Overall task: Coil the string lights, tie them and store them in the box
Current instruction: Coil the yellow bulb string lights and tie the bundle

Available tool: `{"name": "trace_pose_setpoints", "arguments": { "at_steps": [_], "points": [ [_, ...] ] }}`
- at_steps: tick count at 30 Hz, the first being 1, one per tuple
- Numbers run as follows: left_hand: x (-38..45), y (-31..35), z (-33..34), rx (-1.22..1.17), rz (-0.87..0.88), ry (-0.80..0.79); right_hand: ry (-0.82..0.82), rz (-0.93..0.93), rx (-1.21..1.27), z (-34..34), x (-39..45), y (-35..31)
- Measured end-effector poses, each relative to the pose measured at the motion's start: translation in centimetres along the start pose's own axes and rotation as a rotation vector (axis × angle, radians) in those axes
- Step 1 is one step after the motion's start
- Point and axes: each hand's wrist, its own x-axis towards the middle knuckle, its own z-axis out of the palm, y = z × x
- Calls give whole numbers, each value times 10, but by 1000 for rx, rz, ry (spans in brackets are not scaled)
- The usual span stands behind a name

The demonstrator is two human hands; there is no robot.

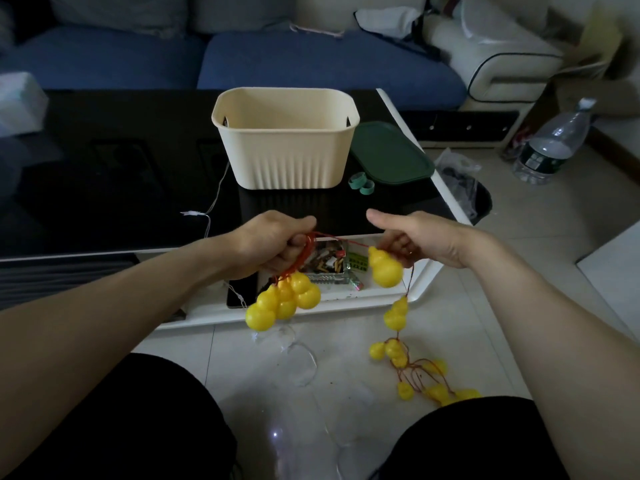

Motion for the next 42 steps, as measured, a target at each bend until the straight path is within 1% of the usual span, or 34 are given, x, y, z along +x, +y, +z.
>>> {"name": "trace_pose_setpoints", "arguments": {
  "at_steps": [3, 6, 8, 11, 15, 19, 21, 23, 25, 28, 30, 32, 36, 40, 42],
  "points": [
    [0, 3, -3, -154, 15, 122, 23, 58, -51, -6, 3, 6],
    [-2, 7, -3, -284, 40, 214, 104, 28, -142, -3, 5, 9],
    [-2, 9, -2, -377, 35, 229, 144, -15, -187, 3, 8, 8],
    [-2, 13, -2, -542, 36, 183, 165, -117, -235, 16, 9, -1],
    [-1, 14, -6, -674, 61, 96, 142, -247, -304, 33, 4, -20],
    [0, 13, -4, -804, 84, 20, 53, -297, -360, 50, 4, -30],
    [1, 14, 0, -813, 111, 8, -9, -299, -382, 59, 4, -33],
    [1, 15, 4, -771, 123, -11, -23, -312, -413, 63, 3, -36],
    [4, 13, 9, -682, 106, -27, -1, -352, -393, 63, 1, -38],
    [8, 6, 19, -535, 56, -27, 107, -392, -387, 60, 0, -39],
    [10, 0, 25, -393, 54, -25, 164, -408, -380, 56, 0, -40],
    [11, -5, 30, -219, 60, -28, 182, -408, -358, 53, -1, -40],
    [12, -1, 34, -47, 40, -9, 137, -357, -281, 49, 3, -36],
    [14, 4, 33, 118, 91, 9, 117, -316, -279, 45, 7, -33],
    [12, 5, 31, 205, 94, -34, 54, -287, -282, 40, 6, -33]
  ]
}}
